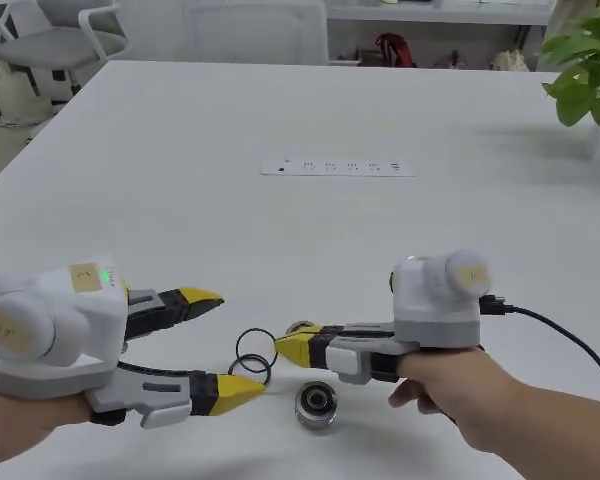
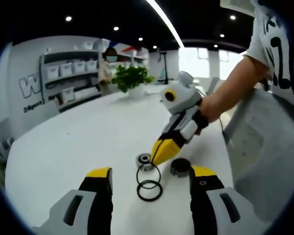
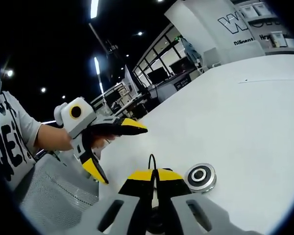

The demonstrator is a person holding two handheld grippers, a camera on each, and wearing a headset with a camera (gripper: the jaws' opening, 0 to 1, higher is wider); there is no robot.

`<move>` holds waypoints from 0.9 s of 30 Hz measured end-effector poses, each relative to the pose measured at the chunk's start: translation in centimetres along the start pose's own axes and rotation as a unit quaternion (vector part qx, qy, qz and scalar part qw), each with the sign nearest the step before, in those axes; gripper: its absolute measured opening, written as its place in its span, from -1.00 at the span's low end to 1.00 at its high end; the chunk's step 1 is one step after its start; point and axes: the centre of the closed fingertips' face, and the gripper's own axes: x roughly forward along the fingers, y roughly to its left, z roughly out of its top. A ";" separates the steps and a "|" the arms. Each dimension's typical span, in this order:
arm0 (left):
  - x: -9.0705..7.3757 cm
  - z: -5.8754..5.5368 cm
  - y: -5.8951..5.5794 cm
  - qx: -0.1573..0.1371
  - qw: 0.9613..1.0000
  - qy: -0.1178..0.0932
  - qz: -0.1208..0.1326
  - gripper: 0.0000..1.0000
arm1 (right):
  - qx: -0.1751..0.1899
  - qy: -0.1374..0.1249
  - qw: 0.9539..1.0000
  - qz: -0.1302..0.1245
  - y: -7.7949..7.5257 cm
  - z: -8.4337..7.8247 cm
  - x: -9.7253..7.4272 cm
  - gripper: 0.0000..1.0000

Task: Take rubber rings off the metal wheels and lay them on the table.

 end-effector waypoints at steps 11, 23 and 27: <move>-0.4 -0.9 0.3 -0.012 1.000 0.003 0.009 0.31 | 0.016 0.021 1.000 0.007 0.3 -1.3 1.0 -1.00; -0.5 -1.5 0.3 -0.017 1.000 0.006 0.012 0.31 | 0.025 0.024 0.999 -0.003 -0.4 -1.8 1.2 -1.00; -0.5 -1.6 0.3 -0.017 1.000 0.008 0.012 0.30 | 0.022 0.026 0.999 -0.007 -0.5 -1.9 1.3 -1.00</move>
